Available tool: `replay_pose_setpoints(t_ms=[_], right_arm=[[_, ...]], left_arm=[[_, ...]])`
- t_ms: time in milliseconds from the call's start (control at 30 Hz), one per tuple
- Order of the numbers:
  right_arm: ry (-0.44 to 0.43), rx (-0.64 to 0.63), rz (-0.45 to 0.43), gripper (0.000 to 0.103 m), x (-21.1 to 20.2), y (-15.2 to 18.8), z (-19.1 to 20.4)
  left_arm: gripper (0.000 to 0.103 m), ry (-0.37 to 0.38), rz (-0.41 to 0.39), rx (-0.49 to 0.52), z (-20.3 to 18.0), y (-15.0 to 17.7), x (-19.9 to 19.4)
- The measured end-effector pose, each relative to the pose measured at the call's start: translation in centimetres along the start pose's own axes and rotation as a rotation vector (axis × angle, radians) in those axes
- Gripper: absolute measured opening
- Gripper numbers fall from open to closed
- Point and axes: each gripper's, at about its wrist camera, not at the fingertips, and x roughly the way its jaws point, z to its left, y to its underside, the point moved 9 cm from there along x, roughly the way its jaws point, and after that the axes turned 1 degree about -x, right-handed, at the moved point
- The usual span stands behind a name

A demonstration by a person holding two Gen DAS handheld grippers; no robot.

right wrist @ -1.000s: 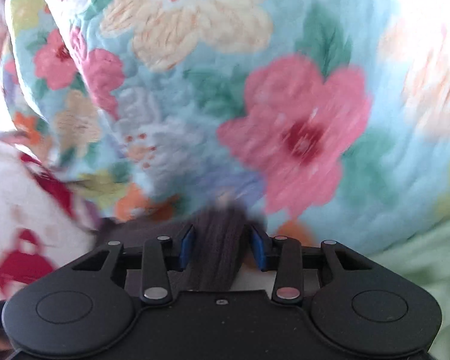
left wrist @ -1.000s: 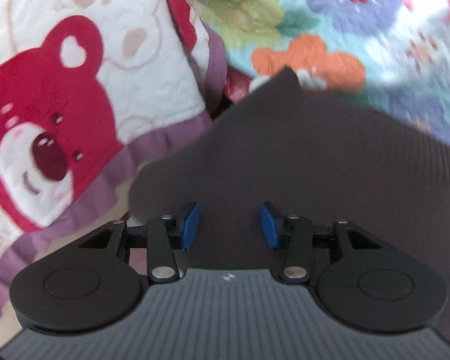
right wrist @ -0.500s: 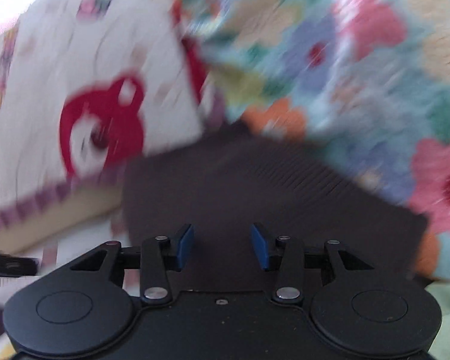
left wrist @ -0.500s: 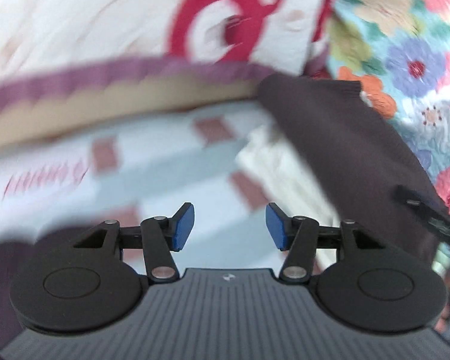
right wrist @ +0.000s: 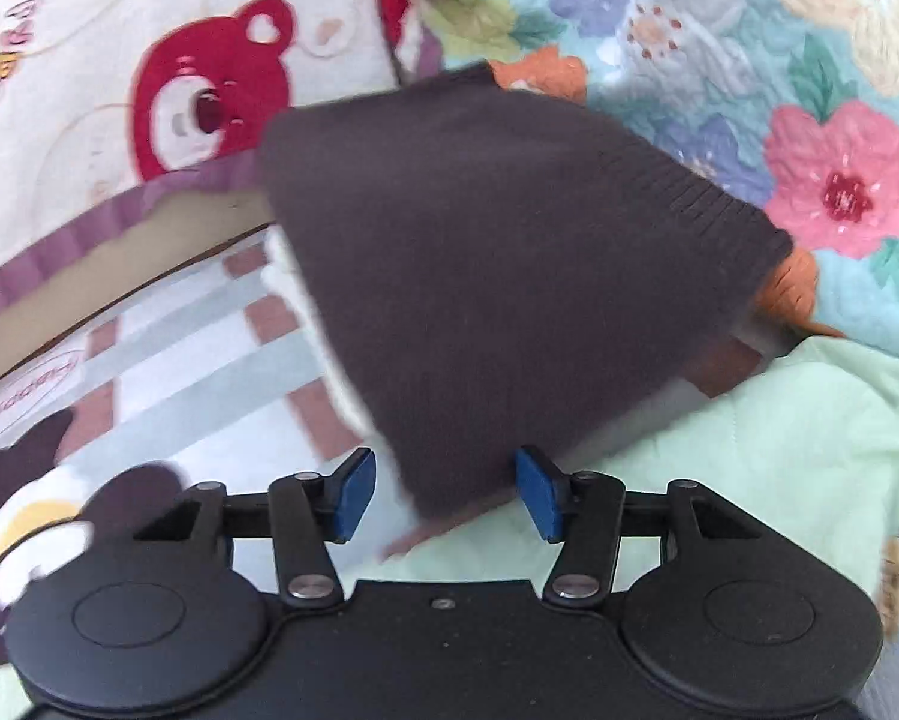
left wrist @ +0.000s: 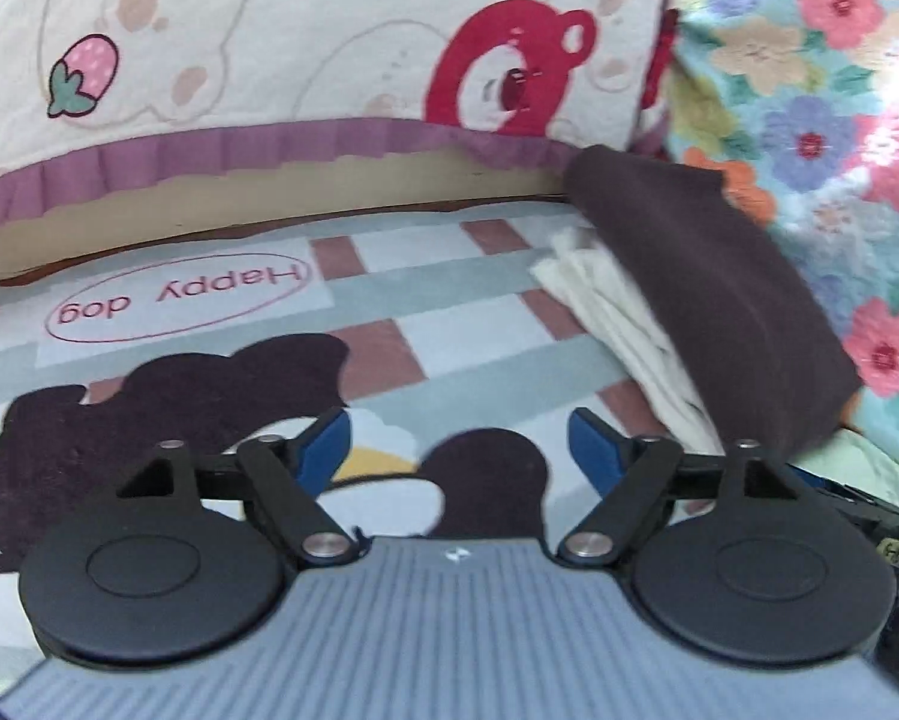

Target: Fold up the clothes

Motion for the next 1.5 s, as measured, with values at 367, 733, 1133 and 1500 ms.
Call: replay_pose_setpoints(t_ms=[367,733,1133,1500], right_arm=[[-0.188,0.163,0.093,0.060,-11.0,0.2,5.9],[-0.051,0.016,0.027,0.065,-19.3,1.7,8.6],[0.104,-0.097,-0.027,0.070,-24.4,2.5,9.5],[0.124,-0.108,-0.003,0.073,-24.4,2.7,9.4]], left_arm=[[0.089,0.025,0.099,0.121,-2.5,2.6,-5.0],[0.095,0.072,0.110,0.224,-1.3,6.3,-11.1],[0.097,0.171,0.026,0.277,-2.4,6.5,-14.7],[0.103,0.117,-0.029,0.236,-3.2,6.8,-15.3]])
